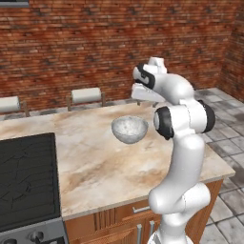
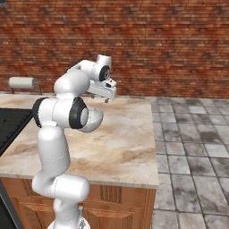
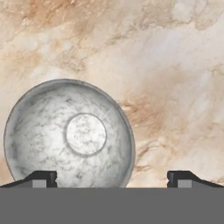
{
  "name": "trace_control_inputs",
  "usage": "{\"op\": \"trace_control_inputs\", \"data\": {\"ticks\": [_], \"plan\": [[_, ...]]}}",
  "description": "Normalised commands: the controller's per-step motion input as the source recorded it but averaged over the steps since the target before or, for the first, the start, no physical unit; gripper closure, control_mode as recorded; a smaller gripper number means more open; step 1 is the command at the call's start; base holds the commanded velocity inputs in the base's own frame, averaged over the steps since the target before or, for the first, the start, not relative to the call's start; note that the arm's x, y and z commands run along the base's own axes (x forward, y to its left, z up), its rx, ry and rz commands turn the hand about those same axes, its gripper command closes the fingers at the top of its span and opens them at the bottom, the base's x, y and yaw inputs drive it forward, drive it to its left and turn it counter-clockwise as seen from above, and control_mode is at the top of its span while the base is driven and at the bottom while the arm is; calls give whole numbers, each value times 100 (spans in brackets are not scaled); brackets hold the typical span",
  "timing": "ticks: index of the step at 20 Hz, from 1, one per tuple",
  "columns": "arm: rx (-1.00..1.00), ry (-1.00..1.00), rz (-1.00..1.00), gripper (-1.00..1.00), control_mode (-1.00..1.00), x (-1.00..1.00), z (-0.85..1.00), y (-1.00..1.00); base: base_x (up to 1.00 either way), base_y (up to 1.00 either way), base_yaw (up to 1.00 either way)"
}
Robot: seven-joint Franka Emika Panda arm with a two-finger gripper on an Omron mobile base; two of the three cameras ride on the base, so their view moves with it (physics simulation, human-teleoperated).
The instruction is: Pick the cup and bowl from the counter and place them on the counter next to the sink.
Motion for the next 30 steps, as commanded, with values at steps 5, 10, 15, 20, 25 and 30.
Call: {"op": "trace_control_inputs", "data": {"ticks": [5, 10, 15, 20, 25, 30], "plan": [[0, 0, 0, -100, -100, 6, -25, 0, 0, 0, 0], [0, 0, 0, -100, -100, 0, -45, 0, 0, 0, 0], [0, 0, 0, -100, -100, 0, -38, 0, 0, 0, 0], [0, 0, 0, -100, -100, 0, -32, 0, 0, 0, 0], [0, 0, 0, -100, -100, 0, -27, 0, 0, 0, 0], [0, 0, 0, -100, -100, 0, -27, 0, 0, 0, 0]]}}
